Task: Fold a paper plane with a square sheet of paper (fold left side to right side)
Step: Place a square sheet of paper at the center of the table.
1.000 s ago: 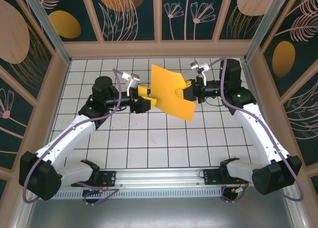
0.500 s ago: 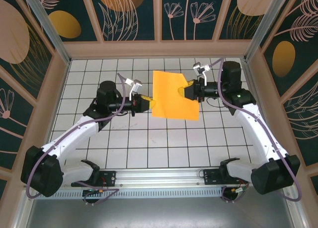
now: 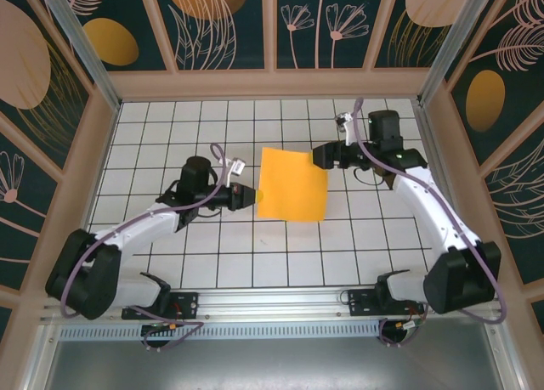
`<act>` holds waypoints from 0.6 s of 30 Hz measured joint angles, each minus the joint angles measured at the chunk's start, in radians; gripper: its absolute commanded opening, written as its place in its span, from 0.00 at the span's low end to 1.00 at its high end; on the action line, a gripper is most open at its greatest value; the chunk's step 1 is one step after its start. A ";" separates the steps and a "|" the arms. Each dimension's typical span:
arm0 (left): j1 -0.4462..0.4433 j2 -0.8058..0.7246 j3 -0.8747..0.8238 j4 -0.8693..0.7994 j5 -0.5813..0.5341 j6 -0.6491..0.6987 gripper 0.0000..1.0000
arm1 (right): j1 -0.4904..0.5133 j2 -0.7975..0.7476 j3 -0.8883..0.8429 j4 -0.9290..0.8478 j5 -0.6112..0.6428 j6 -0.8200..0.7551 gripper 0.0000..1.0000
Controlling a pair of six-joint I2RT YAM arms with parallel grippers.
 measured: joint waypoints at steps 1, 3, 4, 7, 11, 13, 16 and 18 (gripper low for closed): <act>0.000 0.021 -0.013 -0.002 -0.009 -0.009 0.00 | -0.002 0.021 -0.006 -0.008 0.049 0.011 0.74; 0.000 0.061 -0.027 -0.004 -0.031 -0.021 0.00 | -0.003 0.064 -0.028 -0.013 0.141 0.045 0.71; 0.000 0.075 -0.030 -0.004 -0.040 -0.025 0.00 | -0.003 0.079 -0.043 -0.010 0.163 0.063 0.69; 0.000 0.130 -0.031 -0.005 -0.070 -0.032 0.00 | 0.005 0.104 -0.100 0.029 0.177 0.122 0.63; 0.000 0.179 -0.029 -0.034 -0.106 -0.031 0.00 | 0.063 0.150 -0.181 0.157 0.139 0.226 0.55; 0.000 0.190 -0.025 -0.058 -0.122 -0.027 0.00 | 0.105 0.204 -0.195 0.210 0.120 0.270 0.51; 0.000 0.193 -0.008 -0.093 -0.135 -0.019 0.00 | 0.156 0.297 -0.196 0.268 0.094 0.317 0.48; 0.000 0.193 0.010 -0.108 -0.140 -0.014 0.00 | 0.176 0.353 -0.196 0.292 0.087 0.345 0.47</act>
